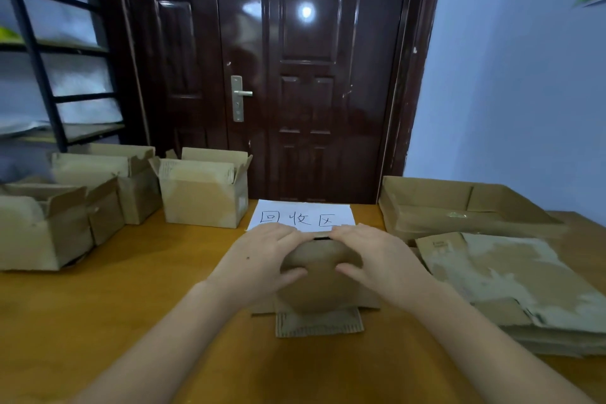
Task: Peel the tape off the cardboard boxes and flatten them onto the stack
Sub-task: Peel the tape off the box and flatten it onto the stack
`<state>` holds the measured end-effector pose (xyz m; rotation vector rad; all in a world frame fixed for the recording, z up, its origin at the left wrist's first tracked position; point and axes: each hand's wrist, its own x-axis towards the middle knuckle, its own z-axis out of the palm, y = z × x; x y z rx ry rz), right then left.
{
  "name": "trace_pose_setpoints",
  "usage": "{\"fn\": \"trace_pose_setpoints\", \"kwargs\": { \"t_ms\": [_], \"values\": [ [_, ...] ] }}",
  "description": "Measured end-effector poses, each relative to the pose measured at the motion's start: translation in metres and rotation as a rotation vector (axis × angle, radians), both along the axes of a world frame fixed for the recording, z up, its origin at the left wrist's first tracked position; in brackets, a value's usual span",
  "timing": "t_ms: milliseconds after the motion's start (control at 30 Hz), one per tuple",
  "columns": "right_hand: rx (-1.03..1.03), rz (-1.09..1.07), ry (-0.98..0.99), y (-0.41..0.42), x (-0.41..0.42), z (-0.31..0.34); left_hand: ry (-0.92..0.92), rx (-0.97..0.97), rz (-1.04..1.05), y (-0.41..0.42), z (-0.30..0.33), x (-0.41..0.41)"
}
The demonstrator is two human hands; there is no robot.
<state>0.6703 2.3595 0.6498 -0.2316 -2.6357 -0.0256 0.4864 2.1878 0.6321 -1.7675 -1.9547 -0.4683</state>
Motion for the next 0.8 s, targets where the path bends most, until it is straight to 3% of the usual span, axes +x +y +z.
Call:
{"fn": "trace_pose_setpoints", "kwargs": {
  "t_ms": [133,333,467,633,800],
  "values": [
    [0.034,0.113,0.174,-0.013,0.012,-0.02,0.046,0.125,-0.085,-0.014,-0.02,0.011],
    [0.176,0.066,0.185,-0.026,0.013,-0.066,0.01,0.167,-0.133,-0.022,-0.061,0.019],
    [0.168,0.054,0.259,-0.027,0.01,-0.076,-0.019,0.199,-0.122,-0.016,-0.054,0.017],
    [0.123,0.086,0.339,-0.029,0.011,-0.076,-0.159,-0.088,0.091,-0.001,-0.028,0.003],
    [0.084,0.079,0.321,-0.028,0.013,-0.076,-0.261,-0.263,0.131,0.017,-0.021,-0.022]
  ]
}}
